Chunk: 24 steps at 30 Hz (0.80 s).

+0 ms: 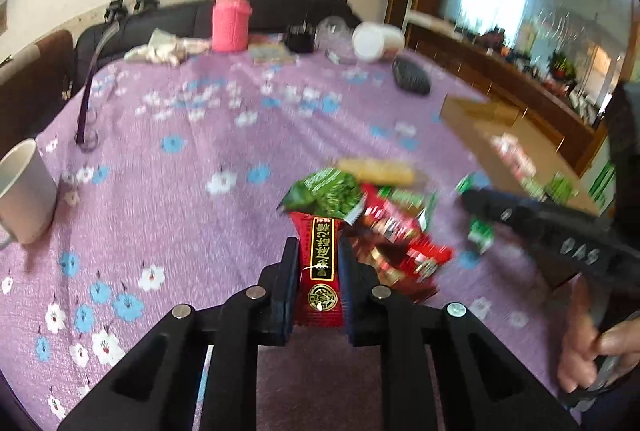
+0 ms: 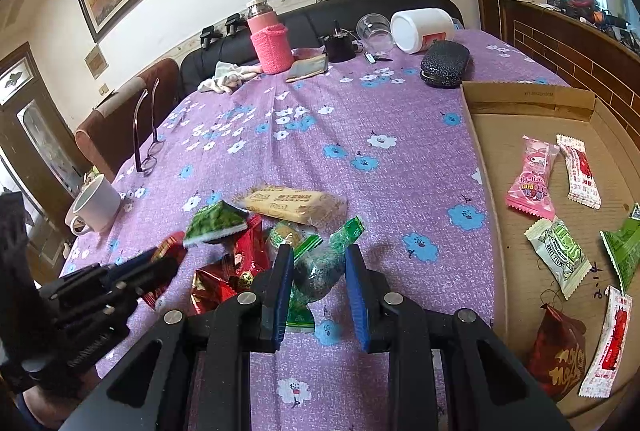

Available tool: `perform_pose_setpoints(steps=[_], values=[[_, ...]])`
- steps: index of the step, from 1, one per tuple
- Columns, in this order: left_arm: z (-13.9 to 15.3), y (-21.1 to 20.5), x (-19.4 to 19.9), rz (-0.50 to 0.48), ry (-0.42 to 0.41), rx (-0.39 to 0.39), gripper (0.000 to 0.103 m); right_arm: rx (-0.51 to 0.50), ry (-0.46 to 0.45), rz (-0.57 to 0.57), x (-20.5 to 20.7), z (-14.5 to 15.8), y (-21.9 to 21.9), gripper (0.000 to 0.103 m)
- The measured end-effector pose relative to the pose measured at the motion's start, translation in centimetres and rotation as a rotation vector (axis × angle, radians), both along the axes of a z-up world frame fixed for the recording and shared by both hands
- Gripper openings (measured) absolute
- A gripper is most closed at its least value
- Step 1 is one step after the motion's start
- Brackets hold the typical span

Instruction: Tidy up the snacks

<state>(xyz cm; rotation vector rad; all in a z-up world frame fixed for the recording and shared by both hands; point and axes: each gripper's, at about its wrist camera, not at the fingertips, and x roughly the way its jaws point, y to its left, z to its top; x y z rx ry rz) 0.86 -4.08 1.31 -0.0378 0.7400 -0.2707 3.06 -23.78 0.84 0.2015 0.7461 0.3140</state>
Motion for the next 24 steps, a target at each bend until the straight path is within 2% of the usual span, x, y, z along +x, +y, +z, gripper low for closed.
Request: perform_pose_setpoints(steps=[3,6,13,24], values=[[0.8,0.3,-0.4,0.002,-0.05,-0.047,0.017,0.005,-0.025,0.012,-0.4,0.4,0.1,0.028],[1.2,0.4,-0.7,0.005,-0.075,-0.055,0.017,0.003,-0.048,0.029,-0.8,0.7,0.5,0.028],[1.1,-0.1,-0.6,0.004,-0.07,-0.036,0.018,0.0,-0.097,0.069,-1.5,1.3,1.3,0.028],[1.1,-0.9,-0.9,0.014,-0.103,0.036,0.018,-0.001,-0.134,0.103,-2.0,1.6,2.0,0.028]])
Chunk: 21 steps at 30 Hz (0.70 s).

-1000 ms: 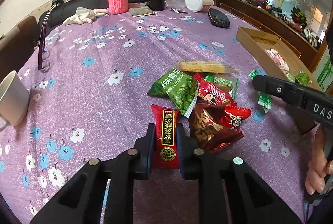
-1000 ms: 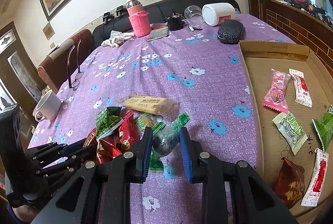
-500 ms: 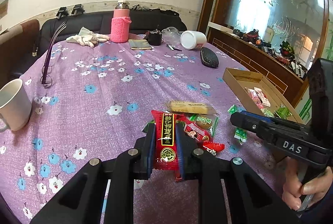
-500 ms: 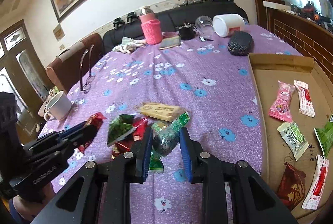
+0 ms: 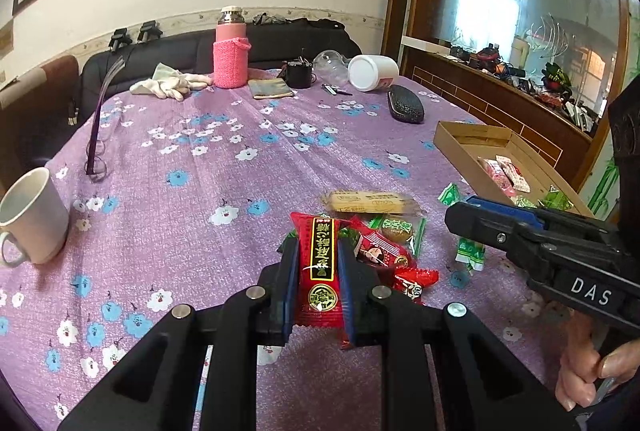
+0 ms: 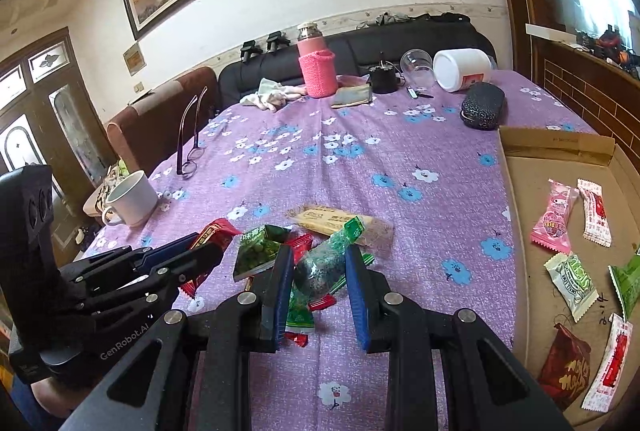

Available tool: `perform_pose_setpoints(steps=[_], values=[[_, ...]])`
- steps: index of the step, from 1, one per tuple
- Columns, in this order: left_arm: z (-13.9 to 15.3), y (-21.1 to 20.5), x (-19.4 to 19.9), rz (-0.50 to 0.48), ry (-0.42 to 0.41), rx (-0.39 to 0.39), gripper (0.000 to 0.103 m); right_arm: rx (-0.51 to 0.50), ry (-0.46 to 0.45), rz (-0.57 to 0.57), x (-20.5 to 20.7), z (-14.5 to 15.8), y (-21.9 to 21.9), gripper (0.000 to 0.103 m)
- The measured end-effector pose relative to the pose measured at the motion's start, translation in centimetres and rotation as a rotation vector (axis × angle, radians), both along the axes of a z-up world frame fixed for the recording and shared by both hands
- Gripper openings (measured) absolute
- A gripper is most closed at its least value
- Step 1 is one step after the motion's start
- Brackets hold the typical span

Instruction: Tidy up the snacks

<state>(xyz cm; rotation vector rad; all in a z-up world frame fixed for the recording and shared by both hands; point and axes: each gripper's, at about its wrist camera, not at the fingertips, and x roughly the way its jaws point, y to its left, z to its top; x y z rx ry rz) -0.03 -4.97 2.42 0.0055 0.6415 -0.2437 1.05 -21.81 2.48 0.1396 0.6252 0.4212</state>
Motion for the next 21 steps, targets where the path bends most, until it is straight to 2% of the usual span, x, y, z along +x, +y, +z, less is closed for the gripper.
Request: perform_pose_setpoints(steps=[8,21], values=[[0.08,-0.16,-0.12,0.013,-0.018,0.037,0.018,-0.009,-0.017,0.006,-0.28,0.09,0.29,0.028],[0.08,-0.29,-0.2,0.013,-0.021,0.042,0.018,-0.012,-0.012,-0.004,-0.13,-0.01,0.18,0.028]])
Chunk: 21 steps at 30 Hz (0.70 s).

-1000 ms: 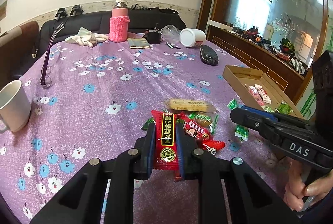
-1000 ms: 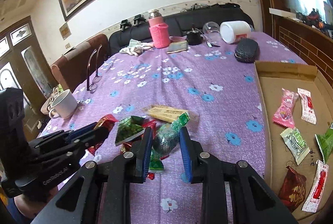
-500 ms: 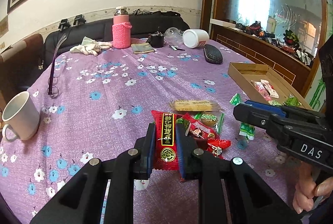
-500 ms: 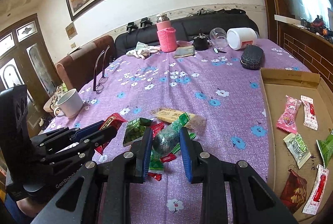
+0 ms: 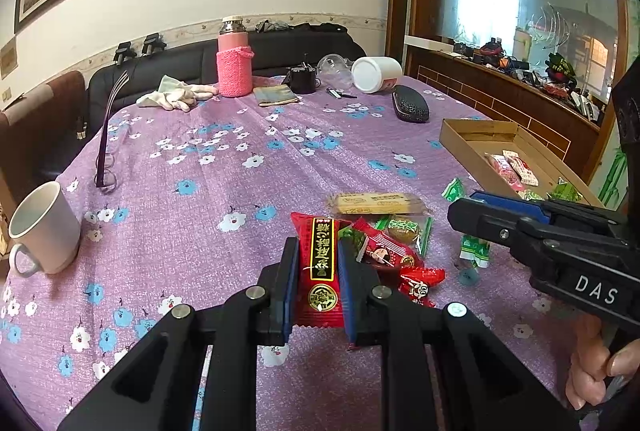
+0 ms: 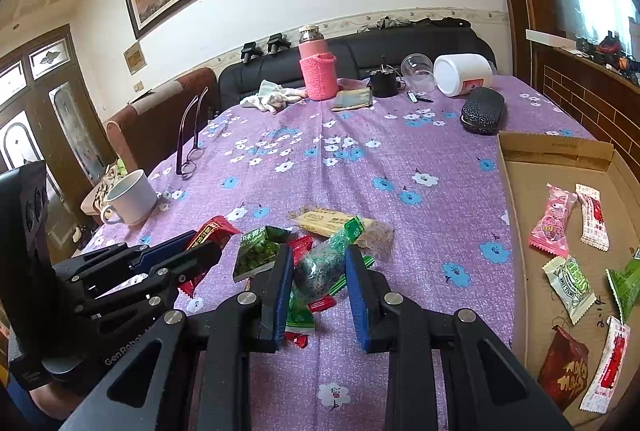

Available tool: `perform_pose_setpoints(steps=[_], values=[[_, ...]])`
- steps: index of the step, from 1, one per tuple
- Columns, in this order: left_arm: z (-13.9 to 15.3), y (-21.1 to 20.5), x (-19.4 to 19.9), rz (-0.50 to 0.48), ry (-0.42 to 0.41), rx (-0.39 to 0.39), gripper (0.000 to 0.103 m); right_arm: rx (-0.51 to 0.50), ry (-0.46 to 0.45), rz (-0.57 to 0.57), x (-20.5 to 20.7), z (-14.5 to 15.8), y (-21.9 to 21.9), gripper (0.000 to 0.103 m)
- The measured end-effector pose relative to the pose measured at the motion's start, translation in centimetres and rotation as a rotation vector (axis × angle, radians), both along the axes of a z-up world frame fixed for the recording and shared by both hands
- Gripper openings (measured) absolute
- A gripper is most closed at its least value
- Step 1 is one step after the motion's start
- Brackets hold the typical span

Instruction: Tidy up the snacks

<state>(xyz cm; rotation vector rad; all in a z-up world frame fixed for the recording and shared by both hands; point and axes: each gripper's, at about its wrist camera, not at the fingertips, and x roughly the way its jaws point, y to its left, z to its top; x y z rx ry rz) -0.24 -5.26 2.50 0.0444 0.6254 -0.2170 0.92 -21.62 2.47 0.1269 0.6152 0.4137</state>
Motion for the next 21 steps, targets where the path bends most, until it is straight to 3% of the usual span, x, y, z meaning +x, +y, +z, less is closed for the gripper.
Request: perform_pose_setpoints(steps=[11,21], values=[[0.0,-0.1,-0.1,0.0,0.0,-0.004,0.018,0.02,0.0,-0.022,0.0,0.2,-0.9,0.028],[0.5,0.0,-0.2,-0.061,0.001,-0.067,0.018,0.126,0.0,-0.169,0.0,0.6,-7.0,0.028]])
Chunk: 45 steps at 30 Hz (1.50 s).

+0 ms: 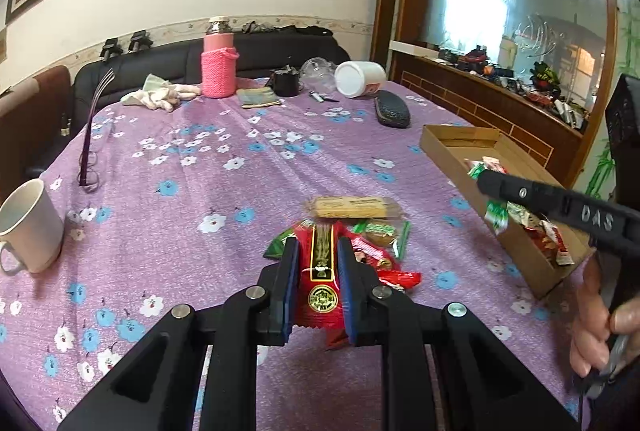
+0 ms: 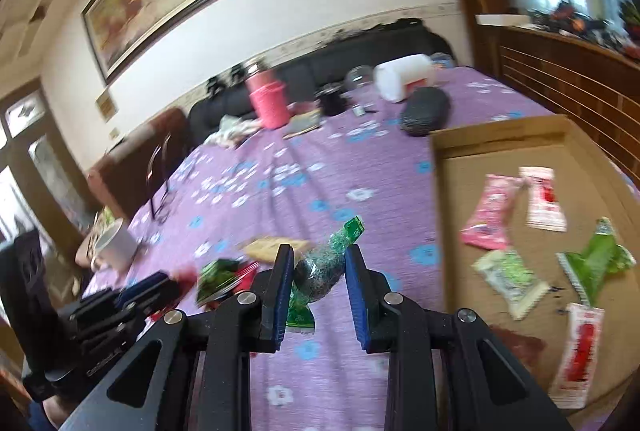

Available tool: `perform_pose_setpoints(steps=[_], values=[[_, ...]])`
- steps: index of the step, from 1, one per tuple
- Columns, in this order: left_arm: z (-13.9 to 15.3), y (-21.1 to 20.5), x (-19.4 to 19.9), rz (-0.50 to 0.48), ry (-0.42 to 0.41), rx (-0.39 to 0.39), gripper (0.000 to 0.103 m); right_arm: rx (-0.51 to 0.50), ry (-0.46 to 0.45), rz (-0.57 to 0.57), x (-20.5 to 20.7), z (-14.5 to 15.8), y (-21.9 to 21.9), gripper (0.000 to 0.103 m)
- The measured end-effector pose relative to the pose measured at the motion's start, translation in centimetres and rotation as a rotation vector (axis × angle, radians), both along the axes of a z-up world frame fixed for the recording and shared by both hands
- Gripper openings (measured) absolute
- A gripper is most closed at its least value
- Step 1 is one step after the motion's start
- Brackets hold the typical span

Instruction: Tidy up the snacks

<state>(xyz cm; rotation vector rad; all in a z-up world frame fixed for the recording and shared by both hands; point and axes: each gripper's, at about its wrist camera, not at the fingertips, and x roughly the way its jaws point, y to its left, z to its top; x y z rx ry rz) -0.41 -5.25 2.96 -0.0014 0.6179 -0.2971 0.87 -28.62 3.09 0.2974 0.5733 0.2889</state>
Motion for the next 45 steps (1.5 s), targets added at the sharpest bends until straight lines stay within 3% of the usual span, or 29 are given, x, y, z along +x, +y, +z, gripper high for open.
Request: perform_pose_setpoints(steps=[4,9,15,21,23,25,27,30,34,45], values=[[0.4,-0.4,-0.3,-0.036,-0.009,-0.029,0.018,0.038,-0.012,-0.094,-0.5,0.3,-4.0,0.028],[0.7,-1.2,-0.5,-0.063,-0.001,0.005,0.018,0.092,-0.002,-0.185,-1.2,-0.1,-8.5,0.028],[-0.2,-0.1,-0.3,-0.041,0.114,0.002,0.018,0.12,-0.005,-0.19,-1.4,-0.3,-10.1,0.028],[-1.7,0.2,0.1,0.006,0.172,0.039,0.019,0.121,-0.035,-0.145,-1.8,0.2,-9.5,0.028],[-1.8,0.1,0.2,0.0,0.188,0.044,0.025,0.121,-0.039,-0.142,-2.0,0.2,-9.4,0.028],[-1.9,0.0,0.2,-0.016,0.21,0.032,0.048,0.128,-0.038,-0.135,-2.1,0.2,-9.5,0.028],[-2.2,-0.1,0.1,-0.014,0.232,0.025,0.049,0.132,-0.038,-0.132,-2.2,0.1,-9.6,0.028],[-3.1,-0.3,0.1,0.009,0.246,0.053,0.048,0.133,-0.044,-0.128,-2.3,0.2,-9.5,0.028],[-3.8,0.3,0.5,0.033,0.259,0.036,0.019,0.137,-0.042,-0.129,-2.3,0.2,-9.6,0.028],[-1.2,0.0,-0.5,0.007,0.187,-0.051,0.017,0.177,-0.036,-0.182,-2.4,0.1,-11.1,0.028]])
